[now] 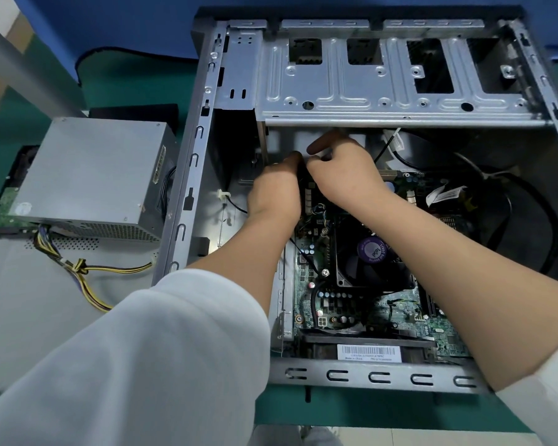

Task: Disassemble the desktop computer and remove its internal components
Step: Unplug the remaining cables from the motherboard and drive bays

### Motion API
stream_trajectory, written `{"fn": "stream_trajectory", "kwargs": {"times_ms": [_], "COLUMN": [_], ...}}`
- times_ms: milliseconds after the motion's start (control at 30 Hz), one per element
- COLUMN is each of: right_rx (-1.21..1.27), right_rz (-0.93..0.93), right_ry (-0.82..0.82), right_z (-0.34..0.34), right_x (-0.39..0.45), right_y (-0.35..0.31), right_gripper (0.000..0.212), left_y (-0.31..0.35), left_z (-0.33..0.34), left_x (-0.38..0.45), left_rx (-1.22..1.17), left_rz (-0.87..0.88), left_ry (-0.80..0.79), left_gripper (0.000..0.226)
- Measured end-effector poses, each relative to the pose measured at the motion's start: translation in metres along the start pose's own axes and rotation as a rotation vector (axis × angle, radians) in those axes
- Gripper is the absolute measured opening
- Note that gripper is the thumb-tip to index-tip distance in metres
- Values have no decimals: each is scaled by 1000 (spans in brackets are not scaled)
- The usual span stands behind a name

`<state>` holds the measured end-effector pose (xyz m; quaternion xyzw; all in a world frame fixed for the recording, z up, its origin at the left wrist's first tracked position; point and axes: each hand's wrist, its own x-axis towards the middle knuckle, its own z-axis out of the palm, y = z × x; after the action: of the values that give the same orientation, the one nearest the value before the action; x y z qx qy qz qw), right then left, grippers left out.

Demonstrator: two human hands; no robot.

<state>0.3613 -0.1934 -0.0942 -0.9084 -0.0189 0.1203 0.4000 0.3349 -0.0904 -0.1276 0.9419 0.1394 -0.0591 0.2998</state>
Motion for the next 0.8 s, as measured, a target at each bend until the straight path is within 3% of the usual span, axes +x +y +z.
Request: {"fn": "stream_trajectory", "kwargs": {"times_ms": [233,633,800], "right_rx": [109,185,377], "right_rz": [-8,53,131], "right_ry": [-61,-99,-185], "right_z": [2,-4,-16], "right_x": [0,-5,-22], "right_y": [-1,-6,-15], "right_gripper": [21,15,19], "left_y": [0,7,18], "left_z": [2,2,-13], "left_x": [1,-2,-8], "left_rx": [176,272,299], "left_rz": [63,61,58], "left_ry": [35,0,-38], "left_gripper": [31,25,29]}}
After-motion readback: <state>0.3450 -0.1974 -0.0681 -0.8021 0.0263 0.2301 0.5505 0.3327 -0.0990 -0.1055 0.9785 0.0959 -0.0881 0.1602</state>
